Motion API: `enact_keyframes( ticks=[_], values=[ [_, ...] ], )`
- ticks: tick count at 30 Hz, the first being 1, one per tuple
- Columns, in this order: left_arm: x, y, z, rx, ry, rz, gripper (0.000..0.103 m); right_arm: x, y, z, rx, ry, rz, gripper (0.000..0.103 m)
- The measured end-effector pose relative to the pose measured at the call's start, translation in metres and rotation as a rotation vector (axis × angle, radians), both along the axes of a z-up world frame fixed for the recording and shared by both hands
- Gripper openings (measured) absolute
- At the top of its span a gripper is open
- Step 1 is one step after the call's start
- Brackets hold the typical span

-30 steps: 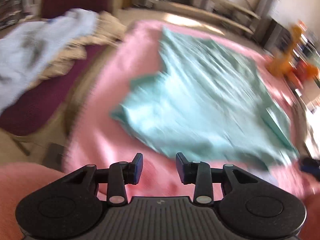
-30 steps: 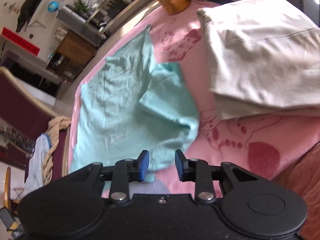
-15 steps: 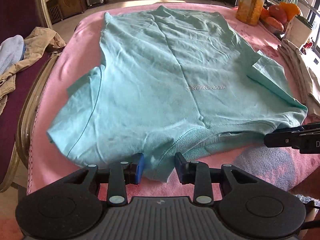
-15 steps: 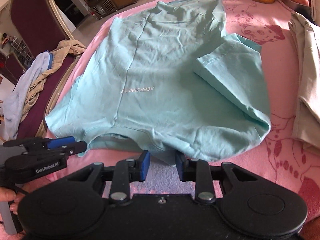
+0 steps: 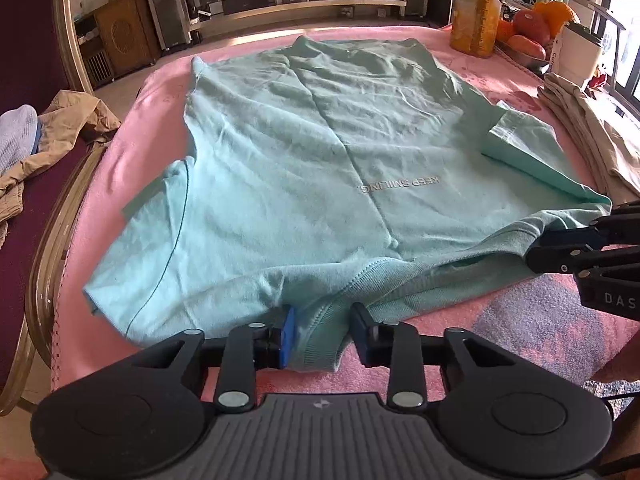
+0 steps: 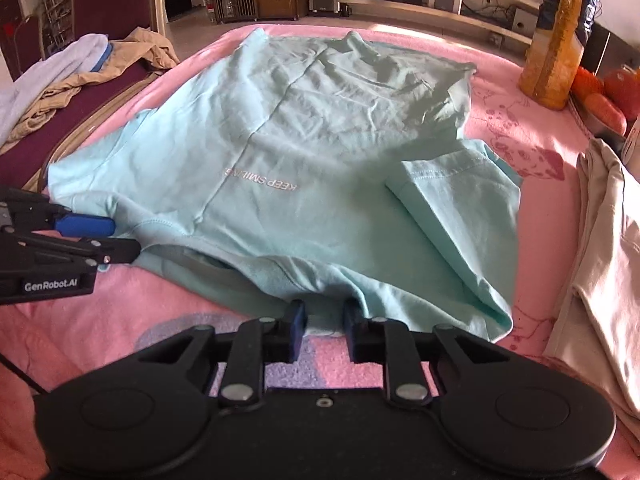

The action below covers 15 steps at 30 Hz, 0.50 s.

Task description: Fold clothes

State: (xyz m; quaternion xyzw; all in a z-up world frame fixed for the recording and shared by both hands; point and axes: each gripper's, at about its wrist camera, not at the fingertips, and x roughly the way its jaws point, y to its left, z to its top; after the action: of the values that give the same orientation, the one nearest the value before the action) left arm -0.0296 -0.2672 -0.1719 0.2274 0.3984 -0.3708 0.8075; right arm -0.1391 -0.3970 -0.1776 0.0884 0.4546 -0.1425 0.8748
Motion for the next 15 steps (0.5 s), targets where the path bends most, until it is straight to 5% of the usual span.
enact_keyframes(
  ticks=[4,10,15],
  values=[
    [-0.005,0.004,0.006,0.002,0.000,-0.011,0.008,-0.006,-0.004,0.007,0.037,-0.027,-0.041,0.005],
    [-0.018,0.022,0.031,-0.018,0.038,-0.035,0.007,-0.032,-0.014,0.032,0.199,-0.053,-0.125,0.004],
    [-0.025,0.017,0.007,0.066,0.024,-0.045,0.010,-0.034,-0.007,0.016,0.218,0.014,-0.114,0.005]
  ],
)
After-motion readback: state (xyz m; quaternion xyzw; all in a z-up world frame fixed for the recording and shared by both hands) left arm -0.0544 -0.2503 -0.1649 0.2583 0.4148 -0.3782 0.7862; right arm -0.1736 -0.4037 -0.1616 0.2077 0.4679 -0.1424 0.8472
